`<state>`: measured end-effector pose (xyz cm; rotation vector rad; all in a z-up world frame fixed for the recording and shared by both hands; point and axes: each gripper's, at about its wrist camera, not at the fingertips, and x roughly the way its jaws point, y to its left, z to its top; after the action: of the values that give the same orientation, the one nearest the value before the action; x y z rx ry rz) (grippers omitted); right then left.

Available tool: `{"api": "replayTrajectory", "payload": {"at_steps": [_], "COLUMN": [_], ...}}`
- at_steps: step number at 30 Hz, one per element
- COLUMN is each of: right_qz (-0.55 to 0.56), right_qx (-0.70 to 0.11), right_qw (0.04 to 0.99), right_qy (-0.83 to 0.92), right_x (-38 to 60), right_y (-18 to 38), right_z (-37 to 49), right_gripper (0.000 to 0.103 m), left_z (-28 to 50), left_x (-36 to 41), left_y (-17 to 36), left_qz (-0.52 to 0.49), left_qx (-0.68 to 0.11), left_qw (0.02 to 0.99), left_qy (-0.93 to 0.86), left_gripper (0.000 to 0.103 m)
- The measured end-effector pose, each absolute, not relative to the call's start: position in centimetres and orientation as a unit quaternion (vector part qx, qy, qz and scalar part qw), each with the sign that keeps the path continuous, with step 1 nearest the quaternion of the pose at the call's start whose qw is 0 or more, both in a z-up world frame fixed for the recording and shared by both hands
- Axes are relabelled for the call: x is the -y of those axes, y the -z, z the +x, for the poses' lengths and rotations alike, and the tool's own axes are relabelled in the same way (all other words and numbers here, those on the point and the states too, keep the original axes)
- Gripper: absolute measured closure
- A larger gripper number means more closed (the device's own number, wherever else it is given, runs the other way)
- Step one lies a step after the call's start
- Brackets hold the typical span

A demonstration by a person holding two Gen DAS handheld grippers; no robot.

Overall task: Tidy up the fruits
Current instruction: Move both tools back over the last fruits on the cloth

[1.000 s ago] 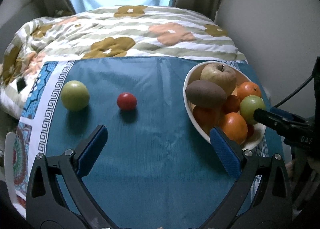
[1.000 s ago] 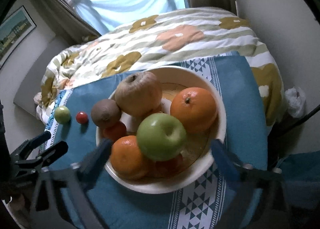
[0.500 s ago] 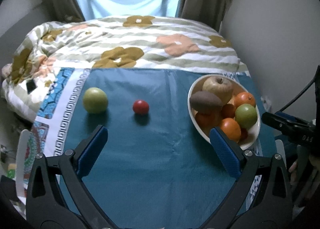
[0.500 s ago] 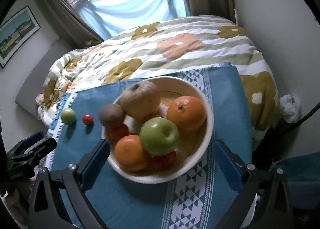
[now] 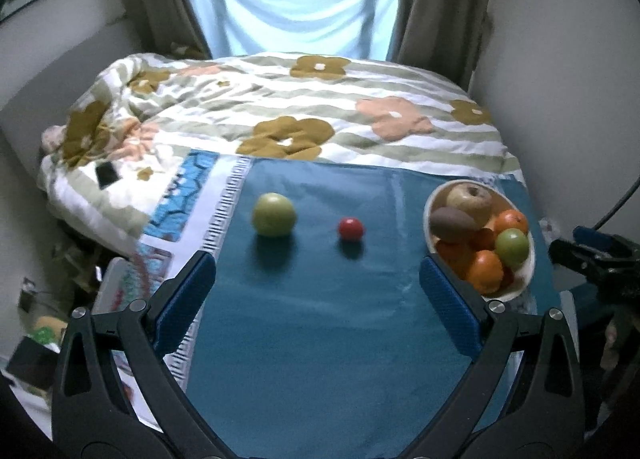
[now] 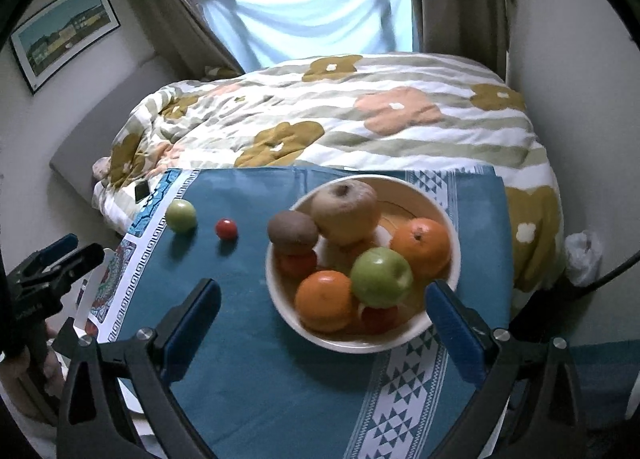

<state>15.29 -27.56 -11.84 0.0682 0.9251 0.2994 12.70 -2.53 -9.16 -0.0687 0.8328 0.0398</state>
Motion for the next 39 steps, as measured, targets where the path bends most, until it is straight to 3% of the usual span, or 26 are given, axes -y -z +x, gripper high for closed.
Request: {"api": "replayTrajectory", "payload": {"at_steps": [10,19,39], "right_qz": [0.039,0.039,0.071], "right_qx": [-0.448,-0.475,-0.519], "right_qw": [0.885,0.874,0.851], "right_qy": [-0.122,-0.099,-0.030], "right_x": [21.2,14.9,10.8], "right_y": [10.8,14.3,22.4], "right_z": [15.9,16.6,19.3], "right_gripper": [0.001,0.001,0.001], "left_z": [15.2,20.2,28.1], "left_x": [-3.4,-8.0,-5.5], "left_y": [8.7,11.6,22.0], "left_qz": [-0.019,0.012,0.066], "left_qx": [-0.403,-0.436,-0.506], "left_qw": [0.915,0.896,0.824], "left_qy": [0.015,0.082,0.245], "left_gripper": [0.000,0.000,0.003]}}
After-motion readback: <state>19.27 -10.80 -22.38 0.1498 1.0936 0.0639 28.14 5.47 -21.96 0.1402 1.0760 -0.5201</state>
